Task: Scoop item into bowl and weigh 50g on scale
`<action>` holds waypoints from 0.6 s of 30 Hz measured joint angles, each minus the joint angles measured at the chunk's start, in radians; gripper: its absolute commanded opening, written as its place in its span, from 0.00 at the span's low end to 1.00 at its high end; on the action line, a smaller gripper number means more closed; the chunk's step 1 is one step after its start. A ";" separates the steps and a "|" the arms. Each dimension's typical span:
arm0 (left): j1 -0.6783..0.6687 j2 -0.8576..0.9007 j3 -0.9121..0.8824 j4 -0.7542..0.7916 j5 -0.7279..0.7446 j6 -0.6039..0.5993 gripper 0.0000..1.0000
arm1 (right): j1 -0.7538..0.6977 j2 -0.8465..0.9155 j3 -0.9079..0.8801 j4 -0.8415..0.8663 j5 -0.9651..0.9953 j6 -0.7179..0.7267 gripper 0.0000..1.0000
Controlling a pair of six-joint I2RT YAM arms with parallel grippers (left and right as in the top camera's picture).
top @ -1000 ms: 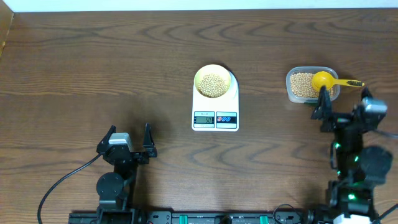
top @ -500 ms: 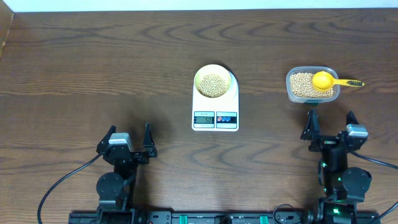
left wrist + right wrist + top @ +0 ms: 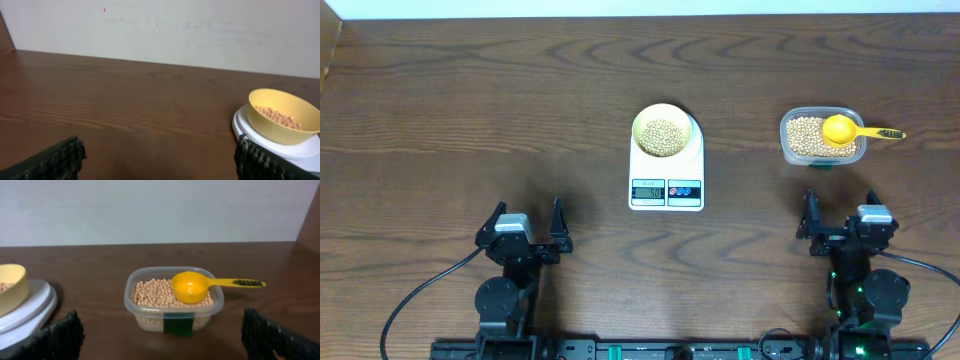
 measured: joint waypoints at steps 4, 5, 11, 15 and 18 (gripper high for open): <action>0.000 0.000 0.000 0.000 0.000 0.000 0.98 | 0.000 -0.077 0.000 -0.097 0.012 -0.007 0.99; 0.000 0.000 0.000 0.000 0.000 0.000 0.98 | 0.000 -0.093 0.000 -0.115 0.014 -0.007 0.99; 0.000 0.000 0.000 0.000 0.000 0.000 0.98 | 0.000 -0.138 0.000 -0.174 0.029 -0.010 0.99; 0.000 0.000 0.000 0.000 0.000 0.000 0.98 | 0.008 -0.140 0.000 -0.175 0.032 -0.012 0.99; 0.000 0.000 0.000 0.000 0.000 0.000 0.98 | 0.022 -0.142 0.000 -0.176 0.033 -0.027 0.99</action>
